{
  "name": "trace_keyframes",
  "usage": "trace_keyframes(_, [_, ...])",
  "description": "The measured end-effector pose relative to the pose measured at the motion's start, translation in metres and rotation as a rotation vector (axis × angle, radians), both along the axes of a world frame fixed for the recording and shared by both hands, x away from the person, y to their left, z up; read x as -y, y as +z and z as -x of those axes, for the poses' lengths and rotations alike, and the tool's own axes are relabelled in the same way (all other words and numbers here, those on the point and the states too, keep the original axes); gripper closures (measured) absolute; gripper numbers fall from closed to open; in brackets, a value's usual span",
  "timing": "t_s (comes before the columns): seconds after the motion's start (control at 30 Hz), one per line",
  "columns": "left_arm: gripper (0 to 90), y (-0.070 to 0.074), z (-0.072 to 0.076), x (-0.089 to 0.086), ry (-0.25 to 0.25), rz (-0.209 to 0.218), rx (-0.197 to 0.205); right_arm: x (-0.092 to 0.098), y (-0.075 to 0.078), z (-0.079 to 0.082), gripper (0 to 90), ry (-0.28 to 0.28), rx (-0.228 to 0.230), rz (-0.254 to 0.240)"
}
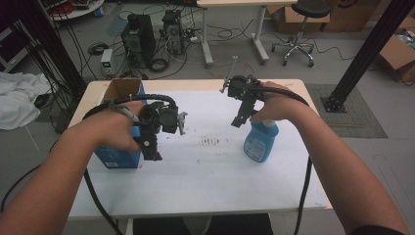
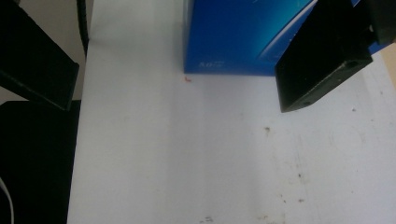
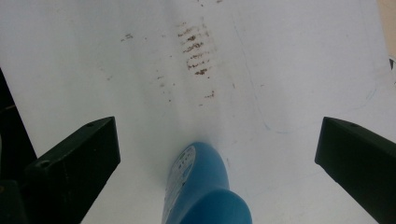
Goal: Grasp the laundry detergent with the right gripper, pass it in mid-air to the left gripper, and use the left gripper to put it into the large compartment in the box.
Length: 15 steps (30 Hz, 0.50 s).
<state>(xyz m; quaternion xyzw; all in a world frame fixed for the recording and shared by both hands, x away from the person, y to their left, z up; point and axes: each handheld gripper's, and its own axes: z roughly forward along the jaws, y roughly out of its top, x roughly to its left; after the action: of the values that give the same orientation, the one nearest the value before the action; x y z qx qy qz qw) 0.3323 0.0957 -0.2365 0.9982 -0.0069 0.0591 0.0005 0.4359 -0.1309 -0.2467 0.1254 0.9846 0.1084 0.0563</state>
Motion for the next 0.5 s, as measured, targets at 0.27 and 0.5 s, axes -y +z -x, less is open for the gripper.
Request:
trace_keyframes(0.27, [0.1,-0.005,0.002,-0.004,0.009,0.007,-0.005,0.003,0.006,0.0,0.0,0.005,0.021,-0.103])
trace_keyframes(0.5, [0.1,-0.006,0.003,-0.004,0.012,0.012,-0.004,0.017,0.018,0.005,0.0,0.002,0.043,-0.282])
